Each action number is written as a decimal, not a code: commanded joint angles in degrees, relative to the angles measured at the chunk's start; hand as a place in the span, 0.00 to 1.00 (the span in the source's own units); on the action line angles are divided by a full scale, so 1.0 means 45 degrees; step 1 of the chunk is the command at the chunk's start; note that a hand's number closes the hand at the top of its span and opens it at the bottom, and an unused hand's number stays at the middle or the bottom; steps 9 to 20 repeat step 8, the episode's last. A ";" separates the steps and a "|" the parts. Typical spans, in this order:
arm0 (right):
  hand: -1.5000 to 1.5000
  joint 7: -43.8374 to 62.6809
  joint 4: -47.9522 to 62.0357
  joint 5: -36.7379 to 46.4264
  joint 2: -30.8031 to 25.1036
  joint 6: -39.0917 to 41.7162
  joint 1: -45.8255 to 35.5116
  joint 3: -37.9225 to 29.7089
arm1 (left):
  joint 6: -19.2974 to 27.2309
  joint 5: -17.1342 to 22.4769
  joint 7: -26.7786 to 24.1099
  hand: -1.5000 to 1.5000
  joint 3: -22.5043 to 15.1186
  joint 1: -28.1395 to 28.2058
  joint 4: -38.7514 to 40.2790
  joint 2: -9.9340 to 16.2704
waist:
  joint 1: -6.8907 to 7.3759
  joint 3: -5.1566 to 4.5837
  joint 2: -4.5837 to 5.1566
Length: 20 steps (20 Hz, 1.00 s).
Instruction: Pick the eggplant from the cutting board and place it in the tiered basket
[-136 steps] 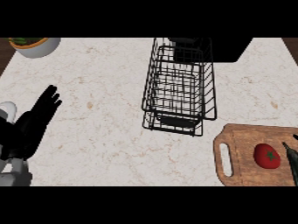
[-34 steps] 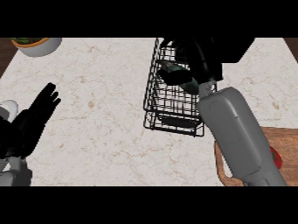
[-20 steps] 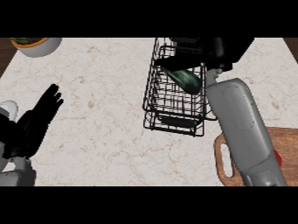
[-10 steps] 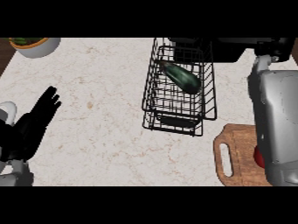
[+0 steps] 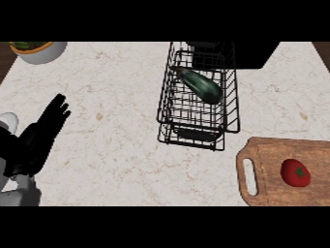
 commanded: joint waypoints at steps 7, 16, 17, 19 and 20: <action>0.00 -0.1712 0.3204 -0.2141 -0.4011 0.3309 0.0683 -0.1997 | 0.0016 -0.0021 0.0173 0.50 -0.0030 -0.0256 -0.0155 -0.0046 | 0.0082 0.0004 0.0022; 0.00 -0.2609 0.3972 -0.1975 -0.4177 0.3362 0.0837 -0.2056 | 0.0153 -0.0080 0.0495 0.50 -0.0096 -0.0222 -0.0400 -0.0096 | 0.0130 0.0008 0.0037; 0.00 -0.2609 0.3972 -0.1975 -0.4177 0.3362 0.0837 -0.2056 | 0.0153 -0.0080 0.0495 0.50 -0.0096 -0.0222 -0.0400 -0.0096 | 0.0130 0.0008 0.0037; 0.00 -0.2609 0.3972 -0.1975 -0.4177 0.3362 0.0837 -0.2056 | 0.0153 -0.0080 0.0495 0.50 -0.0096 -0.0222 -0.0400 -0.0096 | 0.0130 0.0008 0.0037; 0.00 -0.2609 0.3972 -0.1975 -0.4177 0.3362 0.0837 -0.2056 | 0.0153 -0.0080 0.0495 0.50 -0.0096 -0.0222 -0.0400 -0.0096 | 0.0130 0.0008 0.0037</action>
